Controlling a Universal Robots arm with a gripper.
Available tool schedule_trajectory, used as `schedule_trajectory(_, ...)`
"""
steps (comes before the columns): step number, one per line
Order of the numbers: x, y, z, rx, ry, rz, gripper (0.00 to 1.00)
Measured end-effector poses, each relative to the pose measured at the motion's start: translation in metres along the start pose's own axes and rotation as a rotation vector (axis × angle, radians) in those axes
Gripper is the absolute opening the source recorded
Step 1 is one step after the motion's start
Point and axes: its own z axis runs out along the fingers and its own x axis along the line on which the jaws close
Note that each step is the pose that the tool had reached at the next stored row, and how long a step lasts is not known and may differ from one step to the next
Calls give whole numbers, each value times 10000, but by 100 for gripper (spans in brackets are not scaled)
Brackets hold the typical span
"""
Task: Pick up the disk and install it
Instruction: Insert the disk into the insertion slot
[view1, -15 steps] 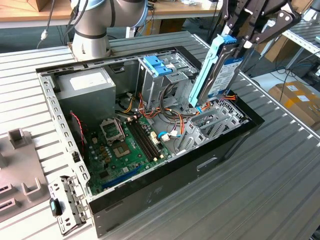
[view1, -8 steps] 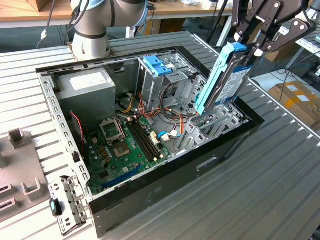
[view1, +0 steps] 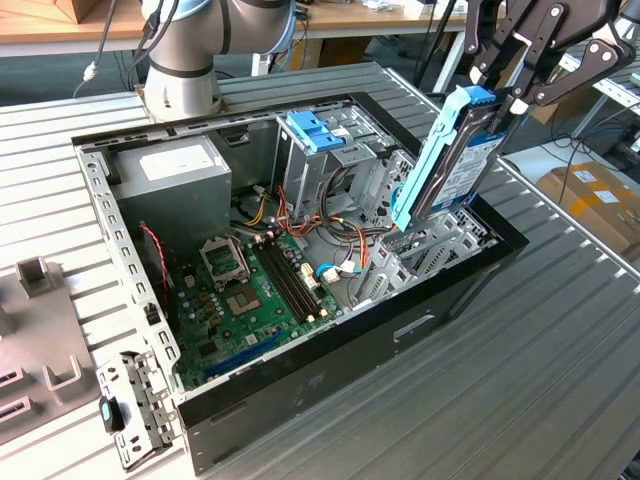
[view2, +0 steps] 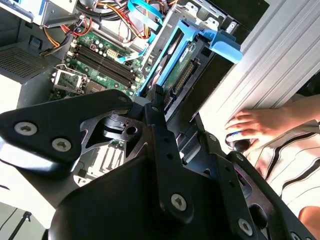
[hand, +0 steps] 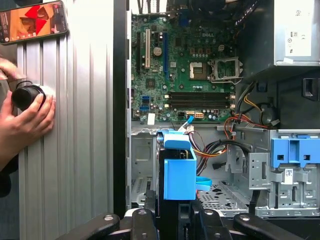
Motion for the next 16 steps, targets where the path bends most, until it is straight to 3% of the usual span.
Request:
schedule_trajectory(9,3,0,2,0,-1,1,35)
schedule_trajectory(16,3,0,45,0,-1,1,35)
